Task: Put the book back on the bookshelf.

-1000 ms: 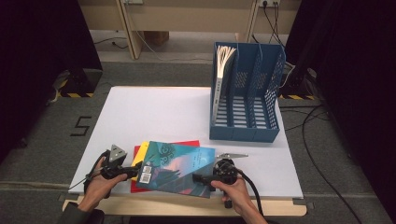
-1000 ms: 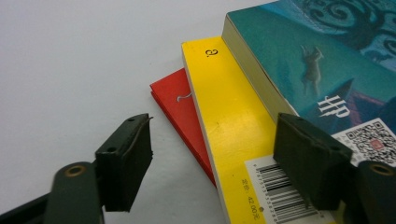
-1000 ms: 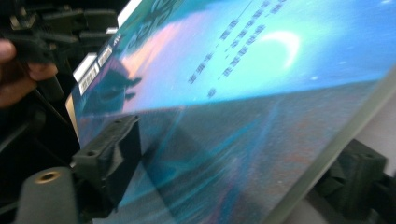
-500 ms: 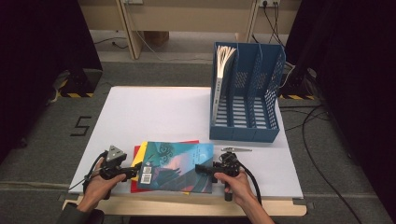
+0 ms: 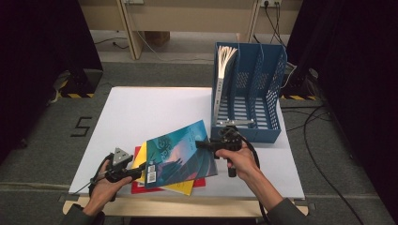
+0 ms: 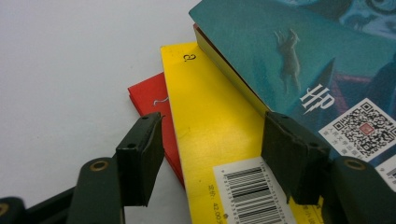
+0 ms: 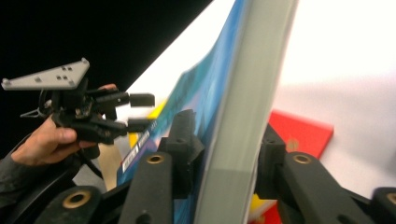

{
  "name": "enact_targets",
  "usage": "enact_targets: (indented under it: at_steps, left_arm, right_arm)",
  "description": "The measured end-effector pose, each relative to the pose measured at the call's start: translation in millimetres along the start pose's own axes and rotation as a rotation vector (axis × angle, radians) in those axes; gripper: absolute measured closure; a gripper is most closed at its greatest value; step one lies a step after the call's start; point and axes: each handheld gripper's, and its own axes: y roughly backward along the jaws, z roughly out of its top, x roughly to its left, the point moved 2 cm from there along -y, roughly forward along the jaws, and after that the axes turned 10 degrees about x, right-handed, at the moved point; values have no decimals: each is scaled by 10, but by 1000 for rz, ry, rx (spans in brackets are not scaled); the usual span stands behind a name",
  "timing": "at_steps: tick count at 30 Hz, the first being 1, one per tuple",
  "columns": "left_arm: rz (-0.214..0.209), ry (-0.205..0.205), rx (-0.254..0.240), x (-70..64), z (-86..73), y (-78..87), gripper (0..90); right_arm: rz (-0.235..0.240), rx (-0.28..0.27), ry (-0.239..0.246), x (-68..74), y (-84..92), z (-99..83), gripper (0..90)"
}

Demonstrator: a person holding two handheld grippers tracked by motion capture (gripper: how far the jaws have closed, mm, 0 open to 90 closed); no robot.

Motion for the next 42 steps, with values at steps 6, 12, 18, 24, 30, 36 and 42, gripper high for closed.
enact_targets:
  at_steps: [6, 12, 18, 24, 30, 36, 42]
  left_arm:
    - [5, -3, -13, -87, 42, -56, 327]
    - [19, 3, -26, -213, 115, -162, 177]
    - [67, 21, -33, -244, 137, -190, 141]
    - [67, 52, -40, -230, 97, -168, 155]
    - [57, 69, -38, -223, 87, -156, 152]
    - [54, 63, -37, -225, 86, -165, 145]
    - [52, 73, -37, -191, 76, -161, 148]
  right_arm:
    - [-48, 39, 115, 242, 63, 394, 697]
    - [-134, 124, 255, 621, 6, 961, 717]
    - [-158, 191, 359, 1027, -155, 1159, 696]
    - [-131, 194, 364, 1357, -175, 1081, 558]
    - [-121, 175, 359, 1421, -60, 932, 527]
    - [-98, 173, 379, 1435, -40, 858, 496]
    - [-54, 172, 397, 1516, -21, 803, 447]
